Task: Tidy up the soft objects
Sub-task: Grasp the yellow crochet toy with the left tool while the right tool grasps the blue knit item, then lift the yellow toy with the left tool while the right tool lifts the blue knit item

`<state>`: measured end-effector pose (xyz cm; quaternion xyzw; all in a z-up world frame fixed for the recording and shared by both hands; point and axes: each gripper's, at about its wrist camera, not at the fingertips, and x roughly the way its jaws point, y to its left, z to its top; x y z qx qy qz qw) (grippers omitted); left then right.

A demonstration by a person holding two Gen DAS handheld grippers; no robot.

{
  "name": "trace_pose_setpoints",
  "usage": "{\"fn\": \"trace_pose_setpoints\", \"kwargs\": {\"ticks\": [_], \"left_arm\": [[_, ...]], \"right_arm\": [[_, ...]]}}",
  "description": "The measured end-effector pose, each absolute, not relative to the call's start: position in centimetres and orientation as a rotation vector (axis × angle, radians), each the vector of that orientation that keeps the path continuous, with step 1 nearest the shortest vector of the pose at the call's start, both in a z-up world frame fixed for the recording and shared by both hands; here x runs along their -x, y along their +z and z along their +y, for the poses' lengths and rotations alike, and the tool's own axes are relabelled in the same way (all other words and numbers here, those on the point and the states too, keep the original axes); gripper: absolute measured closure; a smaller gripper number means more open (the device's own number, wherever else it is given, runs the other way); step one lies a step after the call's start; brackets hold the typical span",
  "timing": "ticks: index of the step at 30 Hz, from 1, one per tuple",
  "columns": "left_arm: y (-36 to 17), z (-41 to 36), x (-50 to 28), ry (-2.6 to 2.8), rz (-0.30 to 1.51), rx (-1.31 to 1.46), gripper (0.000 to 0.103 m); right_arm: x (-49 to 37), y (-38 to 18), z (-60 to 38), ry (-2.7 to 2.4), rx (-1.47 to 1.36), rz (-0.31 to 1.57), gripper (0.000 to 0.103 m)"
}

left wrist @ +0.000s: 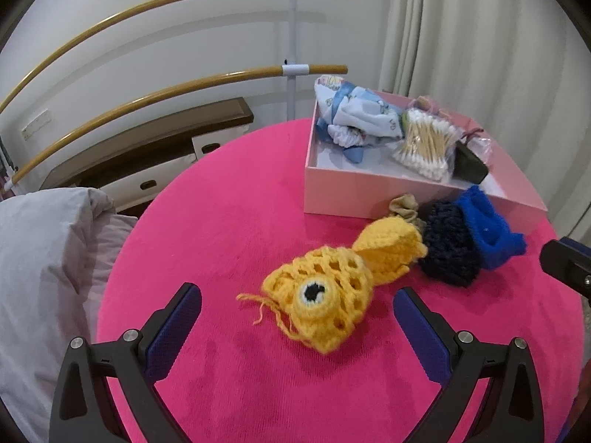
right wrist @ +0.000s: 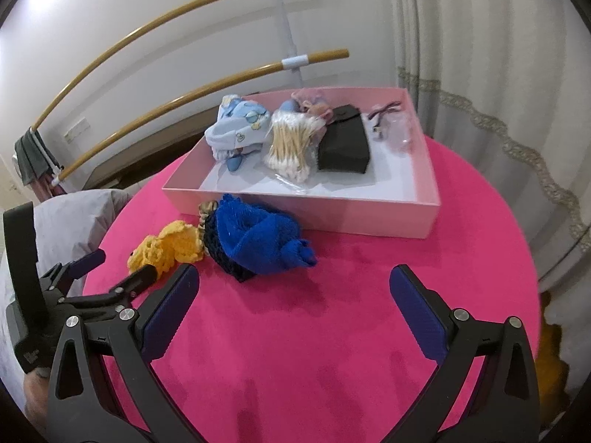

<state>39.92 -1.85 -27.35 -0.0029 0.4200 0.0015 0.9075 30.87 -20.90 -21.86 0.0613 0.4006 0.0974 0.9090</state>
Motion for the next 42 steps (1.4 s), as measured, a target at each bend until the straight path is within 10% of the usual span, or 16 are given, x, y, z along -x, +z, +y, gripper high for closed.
{"fn": "trace_pose_setpoints", "kwargs": {"ticks": [12, 23, 42], "left_arm": [[-30.2, -2.0, -43.1, -0.048, 0.91, 0.023, 0.034], [-29.9, -2.4, -42.6, -0.062, 0.892, 0.008, 0.066], [-26.9, -2.9, -37.4, -0.086, 0.87, 0.053, 0.081]], "right_arm": [[-34.8, -25.1, -19.8, 0.26, -0.18, 0.88, 0.004], [-35.9, -26.4, -20.2, 0.326, -0.242, 0.903, 0.063], [-29.2, -23.7, -23.4, 0.249, -0.237, 0.822, 0.066]]}}
